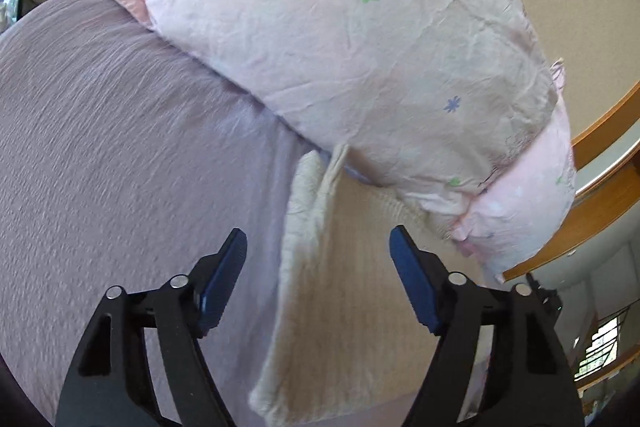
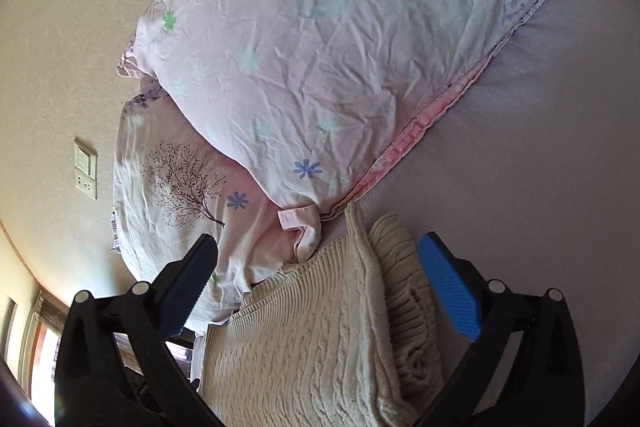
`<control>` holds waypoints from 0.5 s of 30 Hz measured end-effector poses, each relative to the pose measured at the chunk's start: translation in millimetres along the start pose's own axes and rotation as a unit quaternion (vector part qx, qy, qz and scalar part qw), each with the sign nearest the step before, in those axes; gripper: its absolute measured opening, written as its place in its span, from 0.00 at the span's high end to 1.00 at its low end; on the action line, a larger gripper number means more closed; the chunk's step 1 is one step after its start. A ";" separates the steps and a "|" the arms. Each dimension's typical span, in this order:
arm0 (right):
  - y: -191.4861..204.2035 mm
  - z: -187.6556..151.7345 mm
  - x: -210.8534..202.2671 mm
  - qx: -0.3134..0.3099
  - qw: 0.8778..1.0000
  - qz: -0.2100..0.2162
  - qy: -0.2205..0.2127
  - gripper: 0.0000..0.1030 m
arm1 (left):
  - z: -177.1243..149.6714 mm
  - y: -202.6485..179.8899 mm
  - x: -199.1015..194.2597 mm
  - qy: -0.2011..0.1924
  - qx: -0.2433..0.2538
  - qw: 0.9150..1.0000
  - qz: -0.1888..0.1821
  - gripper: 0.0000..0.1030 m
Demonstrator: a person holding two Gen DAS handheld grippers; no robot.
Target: Fold small clothes
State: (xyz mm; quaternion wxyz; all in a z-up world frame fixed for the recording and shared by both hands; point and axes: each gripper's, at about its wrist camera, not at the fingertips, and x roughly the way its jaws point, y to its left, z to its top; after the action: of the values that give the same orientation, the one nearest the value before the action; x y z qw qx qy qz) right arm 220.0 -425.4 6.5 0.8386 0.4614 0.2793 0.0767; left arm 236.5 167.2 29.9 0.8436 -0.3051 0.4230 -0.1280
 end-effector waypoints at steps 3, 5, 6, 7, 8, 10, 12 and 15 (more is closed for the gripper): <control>2.7 -4.0 9.8 0.000 1.000 0.002 0.021 0.02 | -10.2 19.3 15.6 0.044 -0.028 0.998 -0.020 0.45; 3.7 -5.4 10.4 -0.001 1.000 0.003 0.029 0.02 | -18.3 20.9 24.8 0.061 -0.036 0.997 -0.042 0.53; 4.3 -5.8 10.2 -0.002 0.999 0.005 0.031 0.02 | -21.1 18.9 28.0 0.065 -0.034 0.996 -0.050 0.57; 4.5 -6.4 10.0 -0.001 0.999 0.009 0.034 0.02 | -24.3 18.0 32.2 0.075 -0.040 0.995 -0.061 0.63; 4.4 -7.0 9.8 0.003 0.999 0.017 0.037 0.02 | -27.8 19.4 35.8 0.078 -0.058 0.993 -0.072 0.64; 3.8 -7.0 9.8 0.014 0.998 0.036 0.044 0.02 | -31.9 22.2 38.7 0.073 -0.096 0.989 -0.081 0.77; 4.9 -6.1 7.1 0.019 0.998 0.047 0.044 0.02 | -34.5 25.9 35.9 0.065 -0.151 0.978 -0.130 0.81; 10.6 -2.4 -1.3 0.009 0.998 0.058 0.035 0.02 | -31.7 -14.5 24.4 0.038 -0.132 0.973 -0.186 0.83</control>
State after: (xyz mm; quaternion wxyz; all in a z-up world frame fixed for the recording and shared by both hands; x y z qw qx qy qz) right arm 219.0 -418.2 14.7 0.8182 0.4814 0.2822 0.1384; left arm 226.9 131.4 9.0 0.7408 -0.4817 0.4038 -0.2369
